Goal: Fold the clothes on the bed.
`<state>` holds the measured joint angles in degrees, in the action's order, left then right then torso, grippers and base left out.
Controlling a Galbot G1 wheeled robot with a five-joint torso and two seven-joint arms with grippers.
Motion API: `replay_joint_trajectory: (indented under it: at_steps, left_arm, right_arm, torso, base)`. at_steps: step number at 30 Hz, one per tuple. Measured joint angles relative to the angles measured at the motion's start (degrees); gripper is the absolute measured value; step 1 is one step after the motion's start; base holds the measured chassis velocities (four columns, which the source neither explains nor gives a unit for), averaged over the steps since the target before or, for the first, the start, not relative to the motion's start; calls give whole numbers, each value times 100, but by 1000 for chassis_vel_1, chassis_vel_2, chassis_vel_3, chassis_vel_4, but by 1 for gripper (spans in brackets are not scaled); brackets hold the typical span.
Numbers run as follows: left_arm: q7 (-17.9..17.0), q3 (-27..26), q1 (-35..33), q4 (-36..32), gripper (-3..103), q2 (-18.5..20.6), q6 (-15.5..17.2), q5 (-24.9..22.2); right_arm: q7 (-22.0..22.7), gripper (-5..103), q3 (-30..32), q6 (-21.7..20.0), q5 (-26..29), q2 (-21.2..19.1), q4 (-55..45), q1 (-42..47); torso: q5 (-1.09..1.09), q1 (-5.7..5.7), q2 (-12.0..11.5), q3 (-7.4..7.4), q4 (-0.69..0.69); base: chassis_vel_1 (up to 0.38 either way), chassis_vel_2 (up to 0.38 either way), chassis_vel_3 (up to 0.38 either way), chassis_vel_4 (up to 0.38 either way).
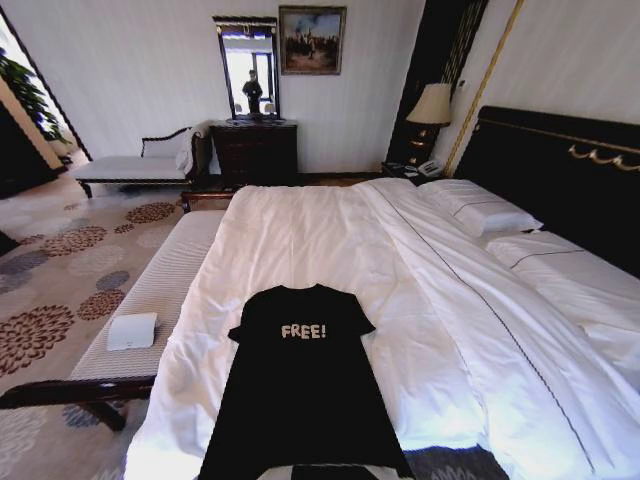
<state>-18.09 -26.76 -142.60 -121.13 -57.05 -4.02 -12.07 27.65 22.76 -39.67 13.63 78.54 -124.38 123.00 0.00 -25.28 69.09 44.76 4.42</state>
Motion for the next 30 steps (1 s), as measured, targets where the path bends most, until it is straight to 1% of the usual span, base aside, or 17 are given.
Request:
replay_joint_trajectory:
  at_steps: [7, 8, 11, 13, 14, 15, 16, 17, 19, 21, 22, 23, 25, 26, 28, 29, 30]
  left_arm:
    - [-14, 156, 535, 273, 1, -204, 126, 293]
    - [-12, 174, 595, 286, 1, -226, 129, 326]
    - [-8, 190, 655, 293, -2, -241, 141, 340]
    - [-10, 200, 674, 293, 7, -252, 144, 340]
    - [-11, 195, 677, 285, 12, -263, 154, 340]
    - [-12, 195, 680, 271, 12, -271, 162, 339]
    - [-12, 195, 680, 249, 18, -283, 168, 339]
    - [-12, 195, 680, 249, 18, -283, 168, 339]
    - [-11, 200, 665, 201, 28, -318, 169, 388]
    - [-9, 205, 653, 194, 34, -326, 161, 423]
    - [-6, 207, 637, 187, 39, -331, 137, 451]
    - [-5, 207, 623, 184, 39, -333, 106, 472]
    - [-1, 197, 593, 180, 50, -351, -2, 532]
    - [-1, 197, 593, 180, 50, -351, -2, 532]
    - [1, 167, 566, 182, 61, -393, -170, 657]
    - [6, 151, 563, 182, 66, -417, -235, 674]
    - [6, 151, 563, 182, 66, -417, -235, 674]
  right_arm:
    - [3, 1, 5, 49, 275, 10, 228, -375]
    - [3, -2, 8, 51, 317, 9, 239, -412]
    - [5, 7, 12, 54, 363, 8, 242, -458]
    - [-18, 18, -4, 61, 351, 12, 240, -469]
    - [-44, 18, -6, 73, 312, 14, 234, -463]
    - [-55, 23, -9, 79, 288, 15, 224, -452]
    - [-56, 28, -14, 87, 274, 15, 211, -435]
    - [-56, 28, -14, 87, 274, 15, 211, -435]
    - [-55, 40, -25, 105, 260, 9, 163, -390]
    - [-53, 40, -25, 116, 248, 7, 144, -381]
    - [-53, 45, -24, 133, 224, 7, 129, -380]
    - [-52, 50, -18, 156, 195, 7, 121, -381]
    - [-61, 61, -2, 205, 173, 6, 92, -380]
    - [-61, 61, -2, 205, 173, 6, 92, -380]
    - [-166, 72, 26, 416, 203, -2, 78, -376]
    - [-240, 72, 47, 560, 226, -6, 81, -389]
    - [-240, 72, 47, 560, 226, -6, 81, -389]
  torso:
    - [0, 0, 0, 0, -2]
    - [-1, 0, 0, 0, -1]
    - [0, 0, 0, 0, -1]
    - [0, 0, 0, 0, -1]
    - [1, 0, 0, 0, -1]
    - [0, 0, 0, 0, -1]
    - [0, 0, 0, 0, -1]
    - [0, 0, 0, 0, -1]
    - [0, 0, 0, 0, -1]
    - [0, 0, 0, 0, -1]
    - [0, 0, 0, 0, -1]
    - [1, 0, 0, 0, -1]
    - [0, 0, 0, 0, -1]
    - [0, 0, 0, 0, -1]
    - [0, 0, 0, 0, -1]
    - [1, 0, 0, 0, -1]
    - [1, 0, 0, 0, -1]
  base:
    - [0, 0, 0, 0]
    - [0, 0, 0, 0]
    - [0, 0, 0, 0]
    - [0, 0, 0, 0]
    - [0, 0, 0, 0]
    - [0, 0, 0, 0]
    - [0, 0, 0, 0]
    - [0, 0, 0, 0]
    - [0, 0, 0, 0]
    - [0, 0, 0, 0]
    - [0, 0, 0, 0]
    - [0, 0, 0, 0]
    - [0, 0, 0, 0]
    - [0, 0, 0, 0]
    - [0, 0, 0, 0]
    - [0, 0, 0, 0]
    - [0, 0, 0, 0]
